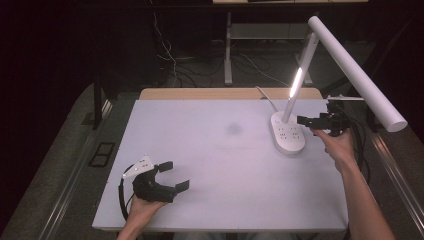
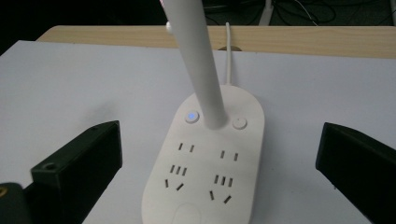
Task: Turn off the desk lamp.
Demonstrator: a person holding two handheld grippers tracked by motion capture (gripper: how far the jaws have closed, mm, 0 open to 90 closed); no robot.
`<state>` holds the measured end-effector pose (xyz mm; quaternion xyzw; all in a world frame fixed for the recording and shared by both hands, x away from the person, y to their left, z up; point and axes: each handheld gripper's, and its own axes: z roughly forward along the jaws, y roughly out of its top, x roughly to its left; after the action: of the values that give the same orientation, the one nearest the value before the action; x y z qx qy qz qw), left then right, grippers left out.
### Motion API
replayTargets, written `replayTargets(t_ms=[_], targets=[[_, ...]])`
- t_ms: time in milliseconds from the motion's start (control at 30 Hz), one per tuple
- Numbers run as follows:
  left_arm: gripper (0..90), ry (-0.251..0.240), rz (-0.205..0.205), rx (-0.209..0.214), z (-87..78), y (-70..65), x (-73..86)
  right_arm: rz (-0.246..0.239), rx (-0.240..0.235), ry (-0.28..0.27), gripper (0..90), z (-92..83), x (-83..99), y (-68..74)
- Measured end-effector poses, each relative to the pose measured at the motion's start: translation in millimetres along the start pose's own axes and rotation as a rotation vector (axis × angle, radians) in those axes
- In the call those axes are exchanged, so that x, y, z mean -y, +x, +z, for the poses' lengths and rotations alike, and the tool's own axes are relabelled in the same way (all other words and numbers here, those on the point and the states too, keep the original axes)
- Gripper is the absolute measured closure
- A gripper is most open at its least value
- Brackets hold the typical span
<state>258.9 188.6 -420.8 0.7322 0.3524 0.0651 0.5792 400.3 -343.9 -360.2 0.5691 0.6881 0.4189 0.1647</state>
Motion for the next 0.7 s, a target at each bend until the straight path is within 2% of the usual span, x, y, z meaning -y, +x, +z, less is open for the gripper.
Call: replayTargets(t_ms=[267,367,633,700], targets=[[0.0,-0.003,-0.004,0.005,0.5,-0.1,-0.2,-0.013,-0.045,-0.030,0.6,-20.4,13.3,19.0],[0.0,-0.005,-0.007,0.007,0.7,0.1,-0.3,-0.032,-0.066,-0.035,0.6,-27.2,19.6,23.8],[0.0,-0.004,-0.008,0.010,1.3,0.8,-0.5,-0.057,-0.116,-0.041,0.6,-40.6,42.2,36.8],[0.0,-0.005,-0.009,0.010,1.4,0.8,-0.6,-0.050,-0.132,-0.045,0.6,-43.2,47.9,40.5]])
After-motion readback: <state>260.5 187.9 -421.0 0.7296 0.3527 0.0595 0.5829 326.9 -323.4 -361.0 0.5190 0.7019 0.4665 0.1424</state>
